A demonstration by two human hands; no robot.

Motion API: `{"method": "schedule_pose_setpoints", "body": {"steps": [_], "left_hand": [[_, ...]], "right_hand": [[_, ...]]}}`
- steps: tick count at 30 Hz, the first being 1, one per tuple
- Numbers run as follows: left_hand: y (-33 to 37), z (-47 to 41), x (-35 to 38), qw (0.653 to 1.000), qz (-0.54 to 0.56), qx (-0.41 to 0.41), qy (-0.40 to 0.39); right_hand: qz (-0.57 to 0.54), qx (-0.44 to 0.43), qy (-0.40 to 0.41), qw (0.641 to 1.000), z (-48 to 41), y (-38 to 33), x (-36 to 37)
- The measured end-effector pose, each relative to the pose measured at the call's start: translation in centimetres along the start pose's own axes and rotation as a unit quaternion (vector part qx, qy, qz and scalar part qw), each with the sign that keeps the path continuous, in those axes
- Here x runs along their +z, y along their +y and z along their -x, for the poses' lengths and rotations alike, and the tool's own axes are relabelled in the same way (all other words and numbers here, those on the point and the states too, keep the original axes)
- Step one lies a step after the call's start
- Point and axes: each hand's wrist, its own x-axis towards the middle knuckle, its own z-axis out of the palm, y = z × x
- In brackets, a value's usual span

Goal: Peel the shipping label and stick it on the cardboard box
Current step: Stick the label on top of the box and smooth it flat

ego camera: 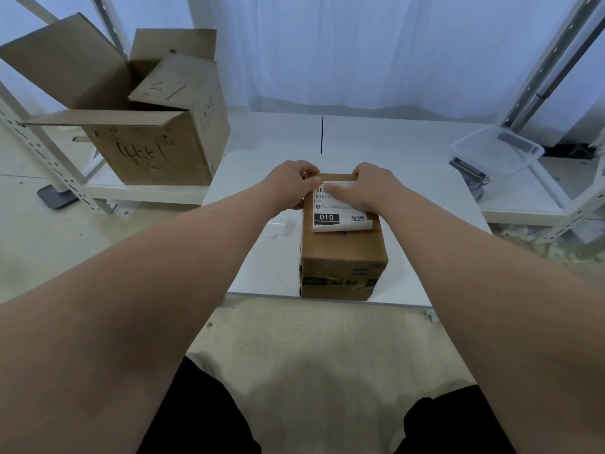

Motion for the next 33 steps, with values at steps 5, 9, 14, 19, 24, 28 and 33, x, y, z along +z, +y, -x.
{"method": "schedule_pose_setpoints", "body": {"steps": [5, 9, 14, 19, 24, 28, 33], "left_hand": [[-0.2, 0.1, 0.1, 0.999, 0.036, -0.008, 0.002], [-0.2, 0.1, 0.1, 0.999, 0.038, -0.011, -0.003], [-0.4, -0.1, 0.1, 1.000, 0.029, -0.013, 0.002], [-0.3, -0.1, 0.2, 0.999, 0.031, -0.019, 0.010], [0.3, 0.1, 1.0, 0.998, -0.037, -0.034, 0.031], [1.1, 0.0, 2.0, 0.990, -0.128, -0.048, 0.037], [1.2, -0.5, 1.5, 0.997, -0.045, -0.058, 0.038]], "right_hand": [[-0.002, 0.009, 0.011, 1.000, -0.3, 0.1, 0.0], [-0.004, 0.006, 0.036, 0.999, -0.7, 0.4, -0.1], [0.065, 0.019, 0.008, 0.998, 0.1, -0.6, 0.0], [0.060, 0.016, 0.014, 0.998, -0.6, -0.4, -0.2], [-0.009, -0.005, 0.006, 1.000, -0.5, 0.8, -1.1], [-0.088, -0.026, 0.017, 0.996, 0.2, 1.6, -1.4], [-0.102, -0.035, 0.025, 0.994, 0.5, 2.1, -1.3]]}}
